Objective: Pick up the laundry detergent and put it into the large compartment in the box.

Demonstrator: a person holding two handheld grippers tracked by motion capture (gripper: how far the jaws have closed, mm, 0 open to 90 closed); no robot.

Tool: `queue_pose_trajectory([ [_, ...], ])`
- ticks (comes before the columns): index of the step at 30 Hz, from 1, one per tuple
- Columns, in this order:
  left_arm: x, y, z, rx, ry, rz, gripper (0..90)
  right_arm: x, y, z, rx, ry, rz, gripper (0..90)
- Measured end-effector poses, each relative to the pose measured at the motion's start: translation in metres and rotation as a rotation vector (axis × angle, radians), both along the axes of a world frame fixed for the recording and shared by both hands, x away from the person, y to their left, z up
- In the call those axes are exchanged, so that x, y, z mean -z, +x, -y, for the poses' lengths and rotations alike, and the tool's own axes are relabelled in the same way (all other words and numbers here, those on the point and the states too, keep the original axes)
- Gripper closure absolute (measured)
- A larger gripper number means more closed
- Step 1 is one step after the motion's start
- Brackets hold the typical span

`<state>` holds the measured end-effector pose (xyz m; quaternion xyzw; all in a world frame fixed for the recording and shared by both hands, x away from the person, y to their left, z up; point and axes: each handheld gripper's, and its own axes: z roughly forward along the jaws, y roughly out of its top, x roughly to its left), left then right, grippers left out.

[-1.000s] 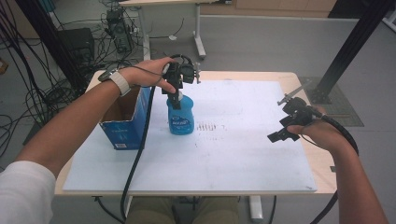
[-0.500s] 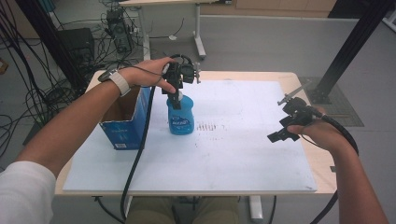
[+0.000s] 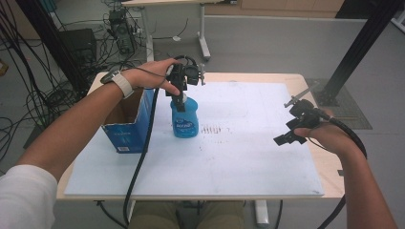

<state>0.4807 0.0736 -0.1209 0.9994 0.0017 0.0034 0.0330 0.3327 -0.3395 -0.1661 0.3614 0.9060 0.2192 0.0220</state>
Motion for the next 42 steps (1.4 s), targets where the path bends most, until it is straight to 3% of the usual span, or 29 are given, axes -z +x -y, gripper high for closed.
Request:
queue_pose_trajectory([
  [42, 0.0038, 0.0009, 0.0008, -0.004, 0.000, 0.000, 6.3, 0.0037, -0.0003, 0.0030, 0.009, 0.003, -0.019, 12.0],
])
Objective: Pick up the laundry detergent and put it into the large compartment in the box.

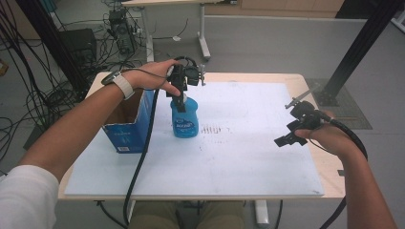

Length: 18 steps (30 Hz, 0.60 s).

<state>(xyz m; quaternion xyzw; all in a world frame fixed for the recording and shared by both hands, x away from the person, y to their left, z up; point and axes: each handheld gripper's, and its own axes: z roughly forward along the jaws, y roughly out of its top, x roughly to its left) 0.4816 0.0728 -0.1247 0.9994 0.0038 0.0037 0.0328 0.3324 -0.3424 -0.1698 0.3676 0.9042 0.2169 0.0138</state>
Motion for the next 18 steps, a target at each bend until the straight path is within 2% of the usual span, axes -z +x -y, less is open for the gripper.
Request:
queue_pose_trajectory([
  [18, 0.0005, -0.0007, -0.0024, -0.004, -0.004, 0.004, 6.5, -0.0001, -0.0008, 0.0006, 0.000, 0.001, 0.001, 12.0],
])
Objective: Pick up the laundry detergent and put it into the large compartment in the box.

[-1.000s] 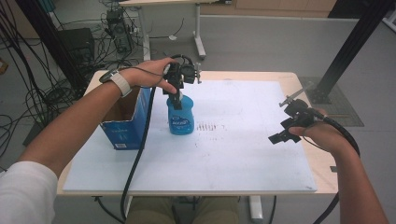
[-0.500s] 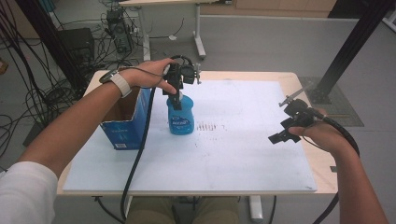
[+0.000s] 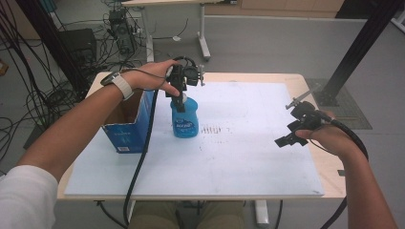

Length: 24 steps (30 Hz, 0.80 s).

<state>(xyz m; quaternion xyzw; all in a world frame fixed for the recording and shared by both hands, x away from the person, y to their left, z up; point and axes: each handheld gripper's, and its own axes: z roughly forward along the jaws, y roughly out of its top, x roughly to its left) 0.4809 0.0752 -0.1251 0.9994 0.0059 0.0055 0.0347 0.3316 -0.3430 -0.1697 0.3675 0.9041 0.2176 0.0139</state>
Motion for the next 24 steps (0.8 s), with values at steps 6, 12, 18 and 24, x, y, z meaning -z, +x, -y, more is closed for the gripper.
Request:
queue_pose_trajectory([
  [6, 0.0002, 0.0001, 0.0008, 0.000, 0.002, 0.000, 6.5, 0.0000, -0.0001, 0.0003, -0.001, 0.001, 0.003, 12.0],
  [12, 0.0008, 0.0005, -0.0001, -0.003, 0.000, -0.002, 6.4, 0.0005, -0.0002, 0.0007, 0.000, -0.001, 0.001, 12.0],
  [18, 0.0012, 0.0005, -0.0001, -0.003, -0.003, -0.003, 6.5, 0.0006, -0.0008, 0.0012, 0.002, -0.002, 0.001, 12.0],
  [24, 0.0013, -0.0001, 0.0009, -0.002, 0.000, -0.003, 6.4, -0.0002, -0.0018, 0.0016, 0.002, -0.001, 0.005, 11.9],
])
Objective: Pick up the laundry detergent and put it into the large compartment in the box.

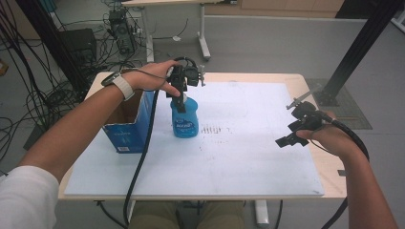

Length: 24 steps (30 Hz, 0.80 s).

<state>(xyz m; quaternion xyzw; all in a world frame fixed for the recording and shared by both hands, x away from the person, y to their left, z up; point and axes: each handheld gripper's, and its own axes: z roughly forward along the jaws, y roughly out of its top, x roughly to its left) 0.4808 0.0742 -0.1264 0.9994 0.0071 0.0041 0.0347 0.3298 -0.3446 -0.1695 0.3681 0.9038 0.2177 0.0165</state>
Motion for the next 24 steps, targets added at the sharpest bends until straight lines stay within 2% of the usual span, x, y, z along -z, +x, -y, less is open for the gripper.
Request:
queue_pose_trajectory([
  [24, 0.0013, -0.0016, 0.0005, 0.003, -0.008, 0.002, 6.5, -0.0004, -0.0017, -0.0002, 0.001, -0.003, 0.002, 11.9],
])
